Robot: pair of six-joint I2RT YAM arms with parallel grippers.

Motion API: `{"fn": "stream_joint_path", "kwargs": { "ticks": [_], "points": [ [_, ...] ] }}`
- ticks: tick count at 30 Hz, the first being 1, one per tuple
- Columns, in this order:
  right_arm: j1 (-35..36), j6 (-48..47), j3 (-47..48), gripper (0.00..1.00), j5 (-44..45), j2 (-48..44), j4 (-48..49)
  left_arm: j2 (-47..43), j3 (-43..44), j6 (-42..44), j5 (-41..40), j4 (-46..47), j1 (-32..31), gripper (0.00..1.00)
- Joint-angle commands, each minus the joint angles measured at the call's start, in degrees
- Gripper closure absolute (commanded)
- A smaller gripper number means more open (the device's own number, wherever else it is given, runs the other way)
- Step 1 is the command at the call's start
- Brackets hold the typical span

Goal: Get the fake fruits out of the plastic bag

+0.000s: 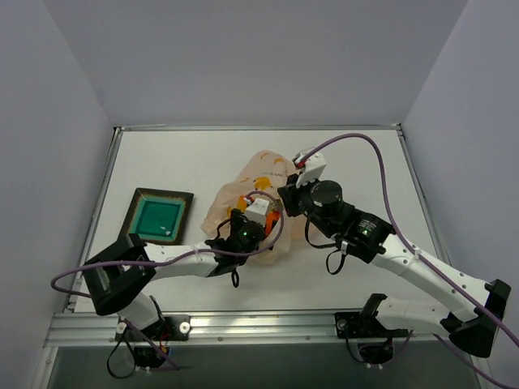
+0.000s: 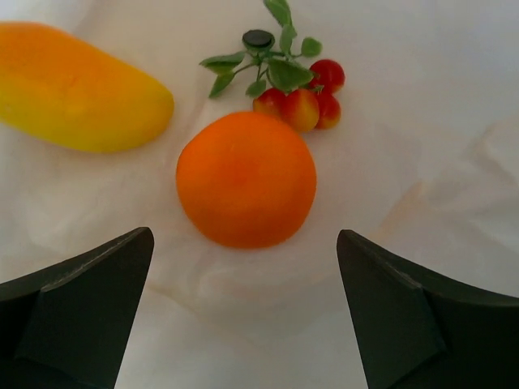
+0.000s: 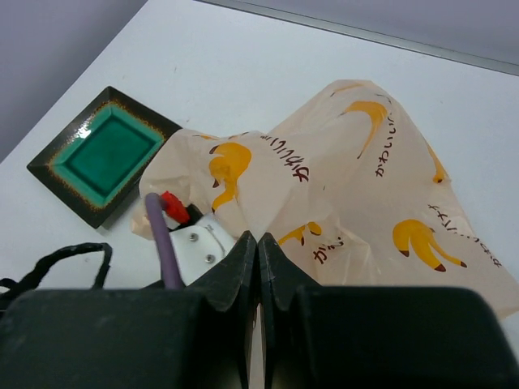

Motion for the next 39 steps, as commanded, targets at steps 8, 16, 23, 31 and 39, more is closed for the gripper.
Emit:
{"fn": "stream_joint_path", "kwargs": {
  "ticks": [8,16,23,31,39],
  "points": [
    [-1.5,0.9,-2.8,1.00,-2.1,0.6,5.7,10.1,9.5,3.4,-2.9,10.0,1.5,0.06],
    [-3.0,1.0,-3.4,1.00,-3.5,0.6,5.9,15.3,11.2,3.9,-3.5,9.5,2.7,0.02],
    [-5.8,1.4,-4.5,1.00,-4.6,-0.2,5.9,13.4,7.9,4.1,-4.5,12.6,2.6,0.59],
    [-13.1,2.1,-7.2,1.00,-7.2,-1.7,6.5,-4.7,0.5,1.4,-1.9,5.1,2.0,0.83],
    [-13.8,3.6,-10.7,1.00,-6.4,-2.4,8.8,-32.5,-2.1,-0.9,5.7,-10.5,2.7,0.85]
  ]
}}
